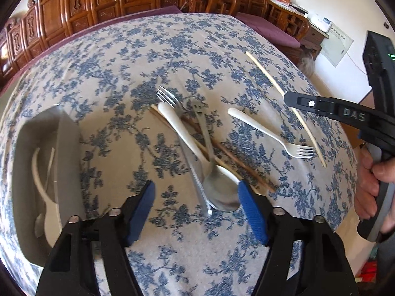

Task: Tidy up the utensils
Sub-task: 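Reach the left gripper into the pile and grasp a metal spoon while the right holds the chopstick, then carry the metal spoon into the grey tray and open the left gripper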

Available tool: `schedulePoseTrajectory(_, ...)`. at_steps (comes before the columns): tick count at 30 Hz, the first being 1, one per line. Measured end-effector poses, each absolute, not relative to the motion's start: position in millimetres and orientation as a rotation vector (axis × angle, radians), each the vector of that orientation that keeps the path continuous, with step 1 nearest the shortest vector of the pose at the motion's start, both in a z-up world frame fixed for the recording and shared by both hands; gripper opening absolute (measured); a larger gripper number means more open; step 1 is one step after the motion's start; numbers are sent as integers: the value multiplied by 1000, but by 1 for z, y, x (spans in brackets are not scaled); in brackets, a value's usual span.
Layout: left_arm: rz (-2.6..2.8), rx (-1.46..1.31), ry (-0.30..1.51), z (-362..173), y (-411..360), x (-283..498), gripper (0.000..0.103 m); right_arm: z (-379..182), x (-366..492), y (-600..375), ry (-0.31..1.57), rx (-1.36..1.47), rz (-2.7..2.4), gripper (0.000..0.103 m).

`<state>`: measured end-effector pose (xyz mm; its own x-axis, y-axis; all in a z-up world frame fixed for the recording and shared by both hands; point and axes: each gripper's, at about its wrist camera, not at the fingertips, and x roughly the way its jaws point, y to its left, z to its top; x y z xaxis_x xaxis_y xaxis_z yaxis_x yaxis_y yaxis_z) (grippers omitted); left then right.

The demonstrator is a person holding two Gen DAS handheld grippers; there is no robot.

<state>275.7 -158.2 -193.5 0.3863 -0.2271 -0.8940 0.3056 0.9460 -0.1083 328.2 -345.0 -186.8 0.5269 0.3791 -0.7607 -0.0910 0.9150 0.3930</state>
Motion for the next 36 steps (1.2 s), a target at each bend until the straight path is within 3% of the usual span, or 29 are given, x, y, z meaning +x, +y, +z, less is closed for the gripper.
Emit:
schedulePoseTrajectory(6,-321,44,1193,-214,-162,283,54,-186,320,-346,977,311,297,6)
schedulePoseTrajectory(16,-329,39,1220,-217,-165,274,11,-186,310,-341,978,314,322,6)
schedulePoseTrajectory(20,-325,29,1203,-210,-160,273,2,-186,306,-337,980,308,327,6)
schedulePoseTrajectory(36,-310,4,1102,-169,-127,258,0,-177,294,-308,986,269,351,6)
